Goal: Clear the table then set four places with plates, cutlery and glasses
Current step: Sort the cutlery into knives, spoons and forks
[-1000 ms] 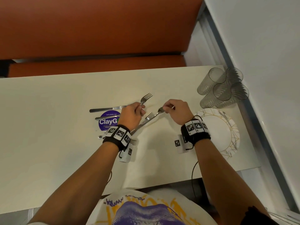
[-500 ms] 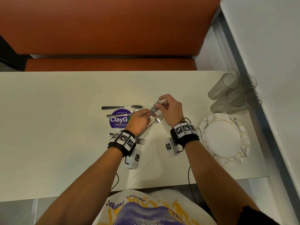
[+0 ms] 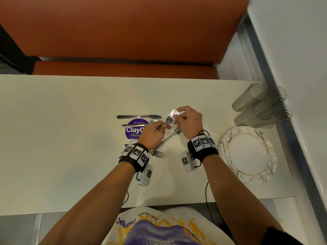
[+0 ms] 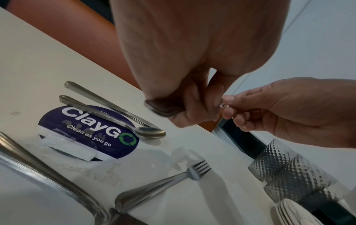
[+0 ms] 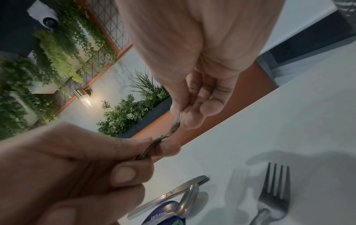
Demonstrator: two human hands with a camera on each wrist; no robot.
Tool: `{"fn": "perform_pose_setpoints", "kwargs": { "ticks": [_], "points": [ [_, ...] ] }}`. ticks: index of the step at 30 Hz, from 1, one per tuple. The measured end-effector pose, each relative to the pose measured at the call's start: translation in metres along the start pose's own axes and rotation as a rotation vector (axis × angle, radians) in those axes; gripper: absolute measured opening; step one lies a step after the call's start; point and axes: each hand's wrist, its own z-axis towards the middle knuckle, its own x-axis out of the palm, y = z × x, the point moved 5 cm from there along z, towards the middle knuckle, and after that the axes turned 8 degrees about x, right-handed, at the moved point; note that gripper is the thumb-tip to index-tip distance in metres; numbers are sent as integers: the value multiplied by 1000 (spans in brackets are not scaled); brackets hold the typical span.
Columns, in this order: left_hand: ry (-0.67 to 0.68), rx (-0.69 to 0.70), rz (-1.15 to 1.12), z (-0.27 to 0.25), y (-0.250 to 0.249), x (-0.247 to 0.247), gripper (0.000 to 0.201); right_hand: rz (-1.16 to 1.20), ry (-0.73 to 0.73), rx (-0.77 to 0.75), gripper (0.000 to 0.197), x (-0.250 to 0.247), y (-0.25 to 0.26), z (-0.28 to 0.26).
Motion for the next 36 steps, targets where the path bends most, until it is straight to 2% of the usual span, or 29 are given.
{"fn": "perform_pose_setpoints", "kwargs": {
  "ticks": [6, 12, 18, 28, 32, 36],
  "points": [
    [11, 29, 19, 1, 2, 2, 27, -70, -91, -39, 17, 0, -5, 5],
    [25, 6, -25, 2, 5, 7, 29, -36, -83, -23, 11, 4, -10, 11],
    [24, -130, -175, 5, 13, 12, 32, -2, -97, -46, 10, 1, -9, 12],
    [17, -99, -112, 12, 14, 17, 31, -41, -80, -92, 16, 0, -15, 23],
    [-10, -78, 18, 10, 12, 10, 30, 31, -94, 46, 10, -6, -42, 36],
    [-5, -75, 92, 7, 18, 3, 27, -261, -54, 176, 18, -4, -83, 46]
  ]
}}
